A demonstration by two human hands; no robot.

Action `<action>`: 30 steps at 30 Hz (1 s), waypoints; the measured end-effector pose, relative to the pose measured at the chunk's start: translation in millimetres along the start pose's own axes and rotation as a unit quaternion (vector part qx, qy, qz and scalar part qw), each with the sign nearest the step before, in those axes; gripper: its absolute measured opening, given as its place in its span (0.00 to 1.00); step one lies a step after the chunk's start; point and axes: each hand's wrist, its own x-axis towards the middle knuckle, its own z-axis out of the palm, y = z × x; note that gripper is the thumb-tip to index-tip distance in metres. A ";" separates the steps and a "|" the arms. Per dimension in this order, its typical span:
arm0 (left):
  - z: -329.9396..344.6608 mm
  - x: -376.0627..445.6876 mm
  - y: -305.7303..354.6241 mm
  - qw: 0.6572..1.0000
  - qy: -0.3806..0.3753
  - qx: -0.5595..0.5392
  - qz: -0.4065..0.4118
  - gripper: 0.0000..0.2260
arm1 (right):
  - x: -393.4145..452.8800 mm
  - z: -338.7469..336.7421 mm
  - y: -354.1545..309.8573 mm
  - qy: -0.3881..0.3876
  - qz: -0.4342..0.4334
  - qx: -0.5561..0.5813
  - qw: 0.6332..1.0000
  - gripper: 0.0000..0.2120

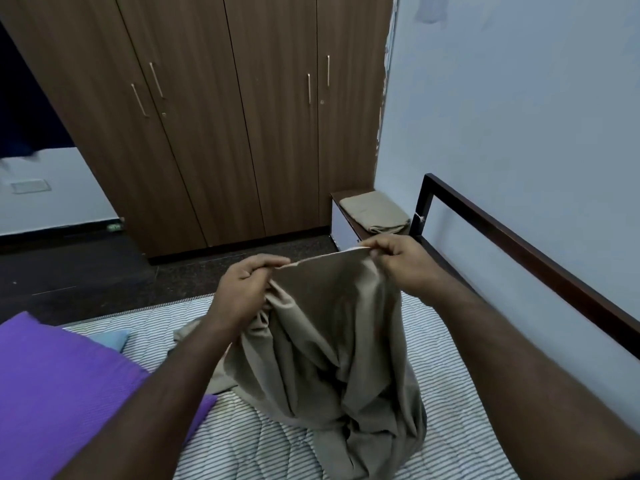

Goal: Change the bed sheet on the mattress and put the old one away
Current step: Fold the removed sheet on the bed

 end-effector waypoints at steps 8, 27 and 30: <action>18.4 0.0 13.9 0.965 -0.036 0.241 0.094 0.27 | 8.2 37.1 -17.4 -0.076 -0.041 -0.003 0.996 0.08; 1.7 10.8 6.5 0.991 0.057 0.118 0.020 0.11 | 1.7 21.5 20.9 0.049 0.019 -0.008 0.999 0.09; 19.5 4.6 17.5 0.999 -0.007 0.031 0.016 0.07 | 5.7 30.8 -4.0 0.077 -0.027 0.023 0.996 0.17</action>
